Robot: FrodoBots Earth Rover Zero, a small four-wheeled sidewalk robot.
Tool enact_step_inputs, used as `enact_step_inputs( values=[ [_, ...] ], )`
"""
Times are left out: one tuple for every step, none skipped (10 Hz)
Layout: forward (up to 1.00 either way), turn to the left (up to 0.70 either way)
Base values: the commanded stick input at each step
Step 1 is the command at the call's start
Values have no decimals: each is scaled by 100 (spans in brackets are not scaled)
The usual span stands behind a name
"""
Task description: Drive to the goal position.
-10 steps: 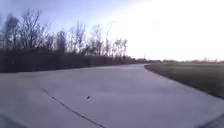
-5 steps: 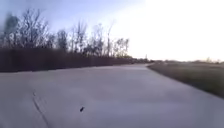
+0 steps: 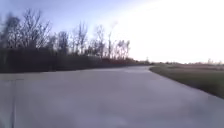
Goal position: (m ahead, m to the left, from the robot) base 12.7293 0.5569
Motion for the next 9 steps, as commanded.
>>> enact_step_inputs(
  values=[
    [100, 1],
    [100, 1],
    [100, 1],
    [100, 1],
    [100, 1],
    [100, 1],
    [100, 1],
    [100, 1],
    [100, 1]
  ],
)
